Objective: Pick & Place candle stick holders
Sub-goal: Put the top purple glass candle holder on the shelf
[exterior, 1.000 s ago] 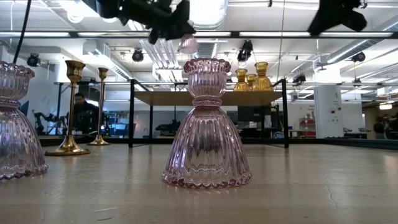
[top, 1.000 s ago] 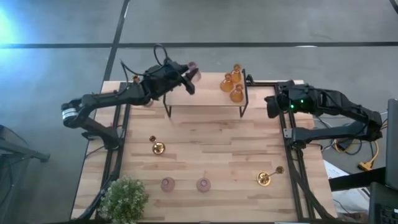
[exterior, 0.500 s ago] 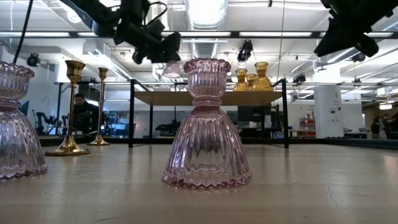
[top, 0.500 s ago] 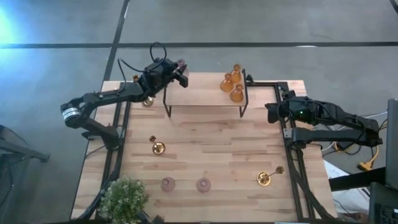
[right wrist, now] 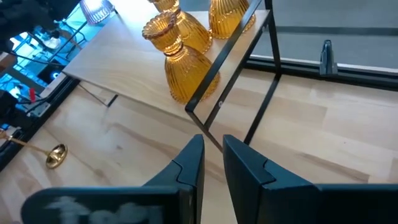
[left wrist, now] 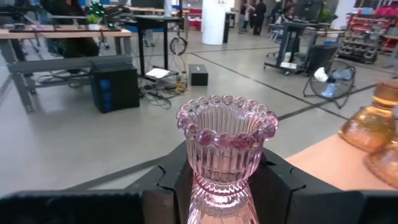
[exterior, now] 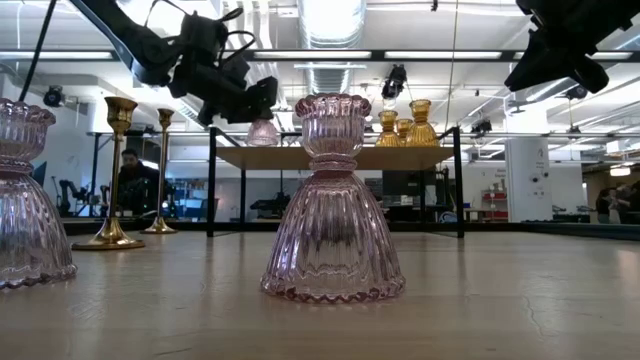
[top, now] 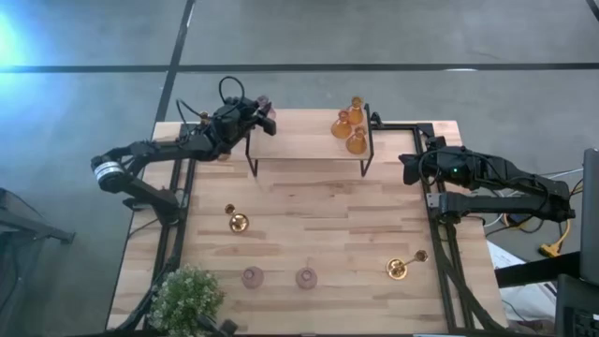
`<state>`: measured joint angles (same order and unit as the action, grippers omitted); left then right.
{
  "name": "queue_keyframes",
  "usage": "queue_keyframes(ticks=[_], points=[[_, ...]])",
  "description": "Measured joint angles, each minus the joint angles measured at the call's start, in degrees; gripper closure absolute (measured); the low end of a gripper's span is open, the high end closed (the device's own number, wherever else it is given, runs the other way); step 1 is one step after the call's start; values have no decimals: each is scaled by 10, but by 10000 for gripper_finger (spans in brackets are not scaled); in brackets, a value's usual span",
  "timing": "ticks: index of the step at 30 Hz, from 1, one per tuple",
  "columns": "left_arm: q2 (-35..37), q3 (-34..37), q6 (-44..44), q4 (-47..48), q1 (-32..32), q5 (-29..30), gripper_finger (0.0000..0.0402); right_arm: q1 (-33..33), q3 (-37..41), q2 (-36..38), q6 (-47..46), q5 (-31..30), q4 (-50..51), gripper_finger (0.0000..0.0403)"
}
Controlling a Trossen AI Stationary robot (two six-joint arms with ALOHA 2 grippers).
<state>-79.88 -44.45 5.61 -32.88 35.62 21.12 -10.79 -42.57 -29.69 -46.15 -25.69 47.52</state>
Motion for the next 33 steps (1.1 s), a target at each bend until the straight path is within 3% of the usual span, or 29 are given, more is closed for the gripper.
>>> queue_keyframes(ticks=[18,33], points=[[-57,0,5,-23,30,-26,275,0,0,0,0,-4,-4,352],[-55,-1,-9,-10,30,-28,276,0,0,0,1,-4,-4,354]])
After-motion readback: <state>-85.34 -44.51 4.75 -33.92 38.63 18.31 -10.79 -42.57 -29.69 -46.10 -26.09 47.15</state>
